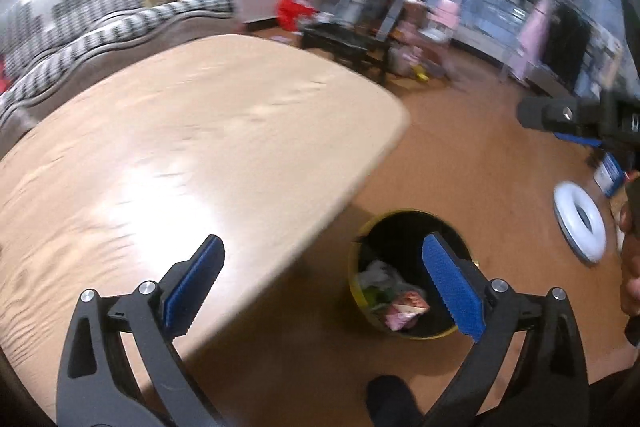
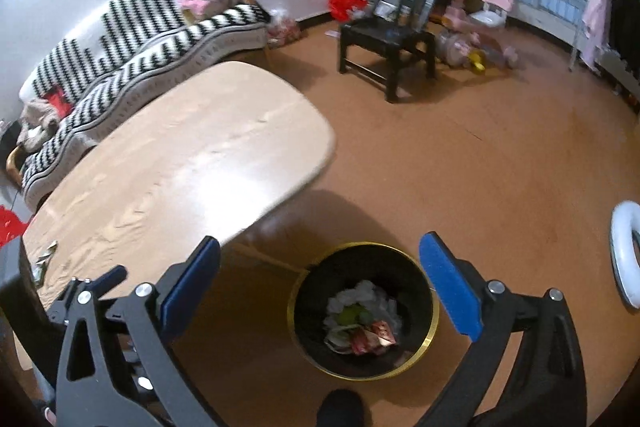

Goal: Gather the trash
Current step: 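Move both tools back over the medicine box and foil strip, then grasp the white-green medicine box with the left tool while the right tool grasps the foil strip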

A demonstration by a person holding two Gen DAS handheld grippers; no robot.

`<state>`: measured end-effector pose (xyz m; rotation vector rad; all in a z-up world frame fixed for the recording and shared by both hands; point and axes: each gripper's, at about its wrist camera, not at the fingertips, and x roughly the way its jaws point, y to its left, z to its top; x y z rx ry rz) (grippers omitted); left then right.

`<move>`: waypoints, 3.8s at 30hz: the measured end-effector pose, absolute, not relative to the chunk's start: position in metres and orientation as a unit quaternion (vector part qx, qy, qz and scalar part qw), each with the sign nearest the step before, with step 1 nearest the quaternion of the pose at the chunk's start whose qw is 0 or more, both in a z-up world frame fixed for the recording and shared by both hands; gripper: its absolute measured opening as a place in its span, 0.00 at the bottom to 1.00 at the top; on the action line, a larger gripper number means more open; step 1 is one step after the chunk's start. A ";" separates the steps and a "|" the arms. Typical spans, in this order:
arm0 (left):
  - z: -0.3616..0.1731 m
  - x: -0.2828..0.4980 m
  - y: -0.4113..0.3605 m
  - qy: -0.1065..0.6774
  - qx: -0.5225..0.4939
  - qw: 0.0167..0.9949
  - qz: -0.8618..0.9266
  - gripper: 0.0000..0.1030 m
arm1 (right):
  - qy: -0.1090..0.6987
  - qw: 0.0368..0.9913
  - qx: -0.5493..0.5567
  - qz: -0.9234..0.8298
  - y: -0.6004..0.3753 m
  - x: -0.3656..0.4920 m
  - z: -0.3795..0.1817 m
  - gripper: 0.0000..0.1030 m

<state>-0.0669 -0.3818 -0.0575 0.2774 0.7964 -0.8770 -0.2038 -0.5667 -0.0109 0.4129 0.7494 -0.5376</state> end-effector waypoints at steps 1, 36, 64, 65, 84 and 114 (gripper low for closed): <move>-0.053 -0.057 -0.365 0.377 0.126 0.827 -0.397 0.94 | 0.361 0.878 0.193 -0.250 -0.561 -0.196 -0.009 0.93; -0.071 0.115 0.013 0.424 0.033 0.902 -0.075 0.94 | 0.421 0.906 0.032 0.041 -0.206 0.076 -0.054 0.93; -0.097 0.162 0.005 0.436 0.088 0.883 -0.150 0.44 | 0.455 0.886 0.005 0.089 -0.171 0.135 -0.093 0.93; -0.097 0.160 0.008 0.435 0.088 0.883 -0.150 0.40 | 0.458 0.885 0.005 0.089 -0.168 0.140 -0.097 0.93; -0.097 0.172 0.058 0.454 0.051 0.883 -0.111 0.72 | 0.467 0.844 -0.155 0.214 -0.097 0.219 -0.118 0.93; -0.103 0.230 -0.027 0.460 -0.012 0.887 0.037 0.92 | 0.468 0.872 -0.054 0.135 -0.177 0.104 -0.112 0.12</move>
